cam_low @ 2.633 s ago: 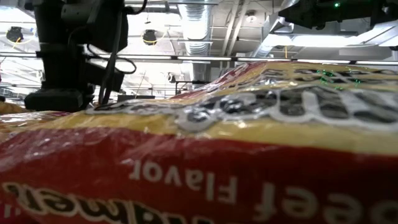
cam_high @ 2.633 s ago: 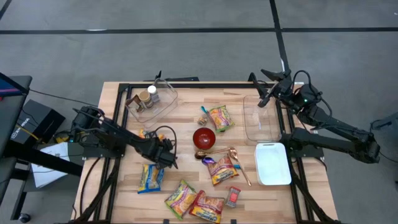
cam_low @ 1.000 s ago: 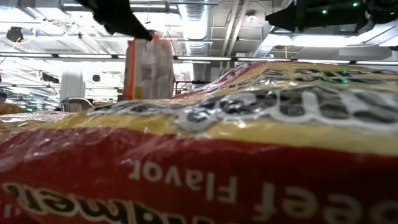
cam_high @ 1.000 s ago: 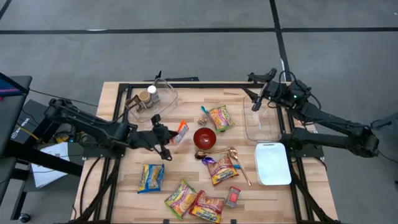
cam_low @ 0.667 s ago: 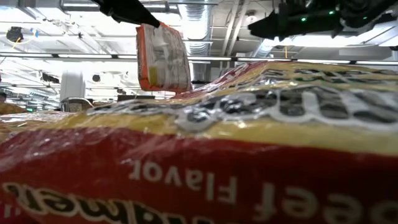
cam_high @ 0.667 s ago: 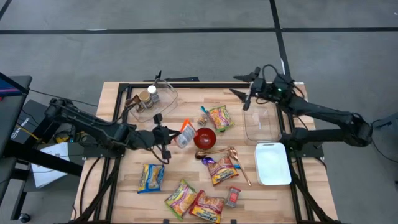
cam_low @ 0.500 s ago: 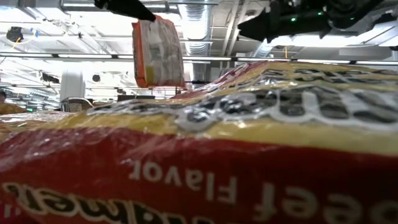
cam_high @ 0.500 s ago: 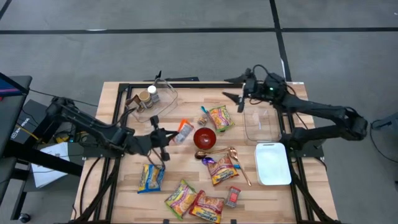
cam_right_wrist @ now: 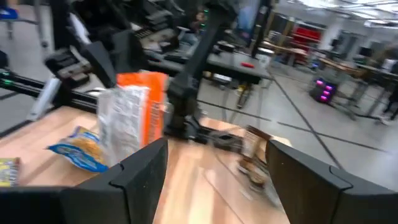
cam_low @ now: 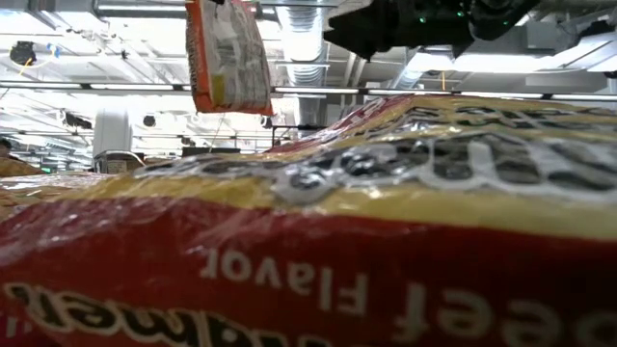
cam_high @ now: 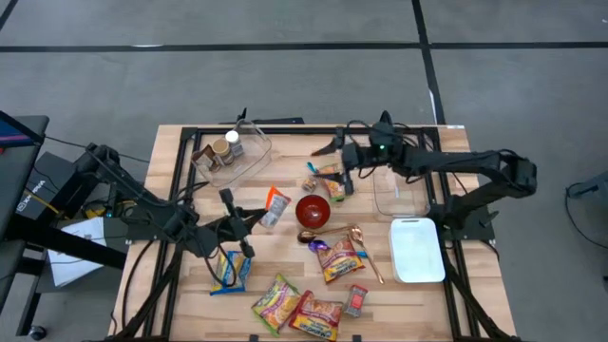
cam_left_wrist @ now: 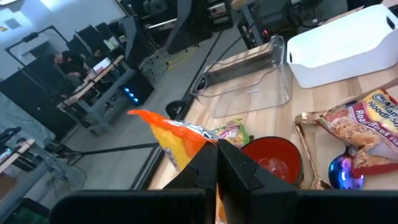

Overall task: Pick & Place Food Item
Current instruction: Put the orange noodle pack into the right transparent bin

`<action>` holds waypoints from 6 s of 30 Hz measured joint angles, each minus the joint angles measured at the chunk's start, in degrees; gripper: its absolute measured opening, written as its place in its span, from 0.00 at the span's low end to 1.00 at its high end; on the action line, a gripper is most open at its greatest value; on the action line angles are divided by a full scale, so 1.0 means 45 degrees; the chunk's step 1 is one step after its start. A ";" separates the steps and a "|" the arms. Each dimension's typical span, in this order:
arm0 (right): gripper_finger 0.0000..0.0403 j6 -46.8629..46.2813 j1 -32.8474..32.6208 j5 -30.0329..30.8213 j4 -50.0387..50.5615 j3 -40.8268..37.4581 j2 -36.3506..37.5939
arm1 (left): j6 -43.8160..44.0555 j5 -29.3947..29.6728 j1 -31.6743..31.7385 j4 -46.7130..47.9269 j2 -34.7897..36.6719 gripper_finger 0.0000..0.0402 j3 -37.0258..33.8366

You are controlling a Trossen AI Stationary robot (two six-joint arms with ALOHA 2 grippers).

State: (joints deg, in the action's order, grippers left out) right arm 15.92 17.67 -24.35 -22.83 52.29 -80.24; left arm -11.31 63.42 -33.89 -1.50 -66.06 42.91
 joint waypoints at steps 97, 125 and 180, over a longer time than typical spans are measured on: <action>0.00 -0.1869 -0.1769 -0.4267 -0.0084 0.3634 -0.4733 | -0.1421 -0.1670 -0.0024 -0.3439 -0.0010 0.06 -0.0747; 0.00 -0.1845 -0.0899 -0.3576 0.0555 0.3629 -0.4733 | -0.0670 0.2030 -0.1430 -0.1573 0.0313 0.74 -0.0747; 0.00 -0.1742 -0.1626 1.6280 1.0154 -0.0980 0.4590 | -0.0725 -0.0895 0.3077 0.1480 0.1957 0.74 -0.0747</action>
State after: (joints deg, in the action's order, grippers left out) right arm 8.08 10.36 48.91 22.87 47.88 -59.58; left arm -14.58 59.40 -20.04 5.16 -57.25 39.55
